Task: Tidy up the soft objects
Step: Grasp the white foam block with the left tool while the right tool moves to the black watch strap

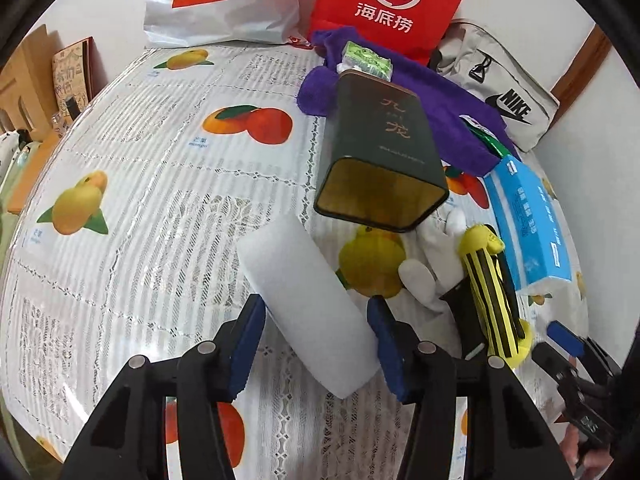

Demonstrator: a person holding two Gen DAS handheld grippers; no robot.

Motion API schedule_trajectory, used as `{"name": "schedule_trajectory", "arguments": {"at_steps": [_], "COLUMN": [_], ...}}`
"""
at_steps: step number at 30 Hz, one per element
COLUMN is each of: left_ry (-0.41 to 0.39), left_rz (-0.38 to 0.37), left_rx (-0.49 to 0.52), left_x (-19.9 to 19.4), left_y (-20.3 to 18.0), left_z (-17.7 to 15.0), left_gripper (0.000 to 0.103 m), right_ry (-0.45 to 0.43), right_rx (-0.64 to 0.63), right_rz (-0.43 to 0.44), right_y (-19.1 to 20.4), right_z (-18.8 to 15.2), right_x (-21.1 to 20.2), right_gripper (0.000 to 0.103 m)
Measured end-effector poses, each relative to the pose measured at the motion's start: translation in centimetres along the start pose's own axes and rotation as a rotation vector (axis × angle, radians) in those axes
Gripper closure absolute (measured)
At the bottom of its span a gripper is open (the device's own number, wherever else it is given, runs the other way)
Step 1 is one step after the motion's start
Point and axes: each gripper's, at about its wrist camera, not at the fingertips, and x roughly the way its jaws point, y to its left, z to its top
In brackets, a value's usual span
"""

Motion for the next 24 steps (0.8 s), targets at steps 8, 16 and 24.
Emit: {"name": "schedule_trajectory", "arguments": {"at_steps": [8, 16, 24], "left_ry": [-0.003, 0.013, 0.016], "left_rz": [-0.021, -0.07, -0.067], "left_rx": [0.009, -0.013, -0.004], "left_x": [0.3, 0.6, 0.7], "left_y": [-0.1, 0.5, 0.1], "left_z": [-0.1, -0.2, -0.4], "left_gripper": [0.049, 0.048, 0.048], "right_ry": [0.033, -0.008, -0.036], "right_rx": [-0.046, -0.164, -0.15], "right_rz": [0.017, -0.021, 0.008], "right_y": [0.6, 2.5, 1.5], "right_z": [-0.1, 0.2, -0.4], "right_x": [1.9, 3.0, 0.0], "right_gripper": [0.052, 0.096, 0.1]}}
